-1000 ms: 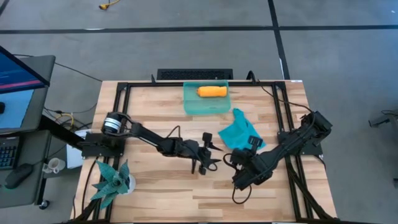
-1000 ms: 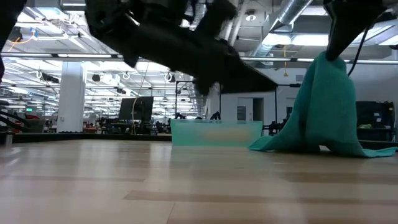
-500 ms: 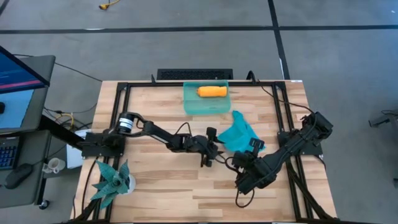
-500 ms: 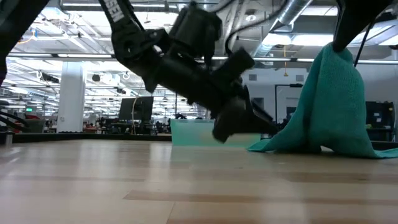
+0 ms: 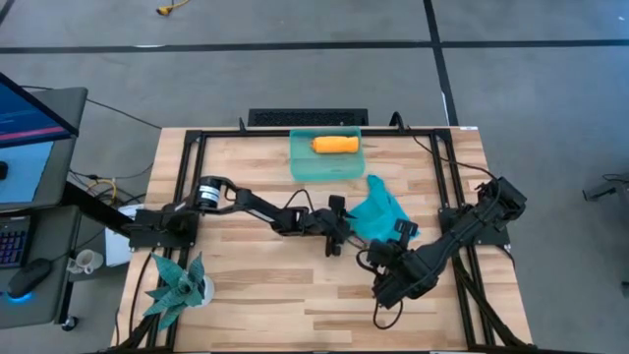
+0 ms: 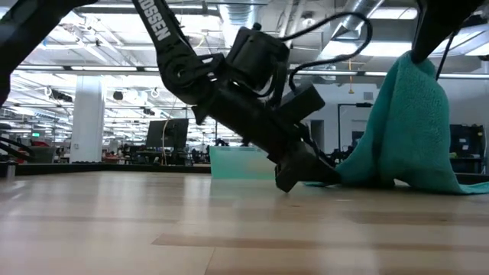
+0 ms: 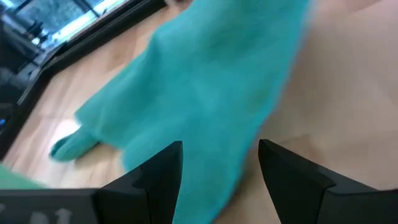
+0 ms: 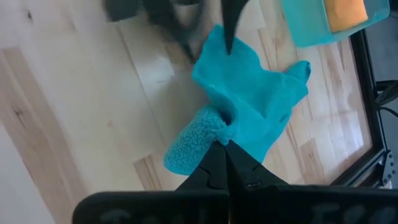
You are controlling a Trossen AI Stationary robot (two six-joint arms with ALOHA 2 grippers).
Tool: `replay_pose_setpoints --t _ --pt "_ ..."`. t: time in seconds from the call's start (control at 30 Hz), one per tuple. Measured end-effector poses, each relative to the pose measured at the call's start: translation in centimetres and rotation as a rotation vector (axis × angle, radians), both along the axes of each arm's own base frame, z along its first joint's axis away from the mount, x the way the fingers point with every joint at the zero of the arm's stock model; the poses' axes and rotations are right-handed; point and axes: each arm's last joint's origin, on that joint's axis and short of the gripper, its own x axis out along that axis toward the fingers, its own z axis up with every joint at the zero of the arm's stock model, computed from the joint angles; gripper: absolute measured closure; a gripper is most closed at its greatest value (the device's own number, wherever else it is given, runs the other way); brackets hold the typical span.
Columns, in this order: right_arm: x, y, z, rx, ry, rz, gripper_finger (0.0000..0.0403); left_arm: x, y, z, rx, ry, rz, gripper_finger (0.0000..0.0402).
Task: Roll microfiber towels into tight, uniform cylinder then place into a basket
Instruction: Roll the blue microfiber cloth on the table
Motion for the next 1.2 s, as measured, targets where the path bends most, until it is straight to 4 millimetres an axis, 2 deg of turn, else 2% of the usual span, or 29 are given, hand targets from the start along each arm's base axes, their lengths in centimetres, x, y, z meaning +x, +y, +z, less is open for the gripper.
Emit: replay_pose_setpoints --t 0.23,0.4,0.53,0.77,0.83,0.97,1.07,1.2 --pt "-0.1 0.2 0.0 0.001 0.0 0.007 0.0401 -0.3 2.5 -0.4 -0.07 0.049 0.092 0.0198" --pt "-0.1 0.2 0.0 0.001 0.0 0.006 0.0401 -0.3 3.0 -0.5 -0.111 0.059 0.035 0.0213" --pt "-0.1 0.2 0.0 0.001 0.0 0.006 0.0401 -0.3 3.0 -0.6 -0.103 0.063 0.027 0.0256" --pt "-0.2 0.2 0.0 0.0 0.0 0.009 0.04 -0.3 2.9 -0.6 -0.104 0.069 0.016 0.0371" --pt "-0.3 0.3 0.0 -0.004 0.006 0.013 0.04 -0.5 3.0 -0.4 -0.098 0.089 0.024 0.0393" --pt "-1.0 0.6 0.1 -0.024 0.013 -0.011 0.04 -1.4 2.9 1.1 -0.012 0.18 0.123 0.0398" --pt "-1.7 1.0 0.1 -0.038 0.014 -0.026 0.04 -2.4 2.2 4.2 0.05 0.21 0.194 0.04" --pt "-2.1 1.4 0.4 -0.027 0.013 -0.007 0.04 -4.5 0.9 8.7 0.041 0.253 0.194 0.0401"
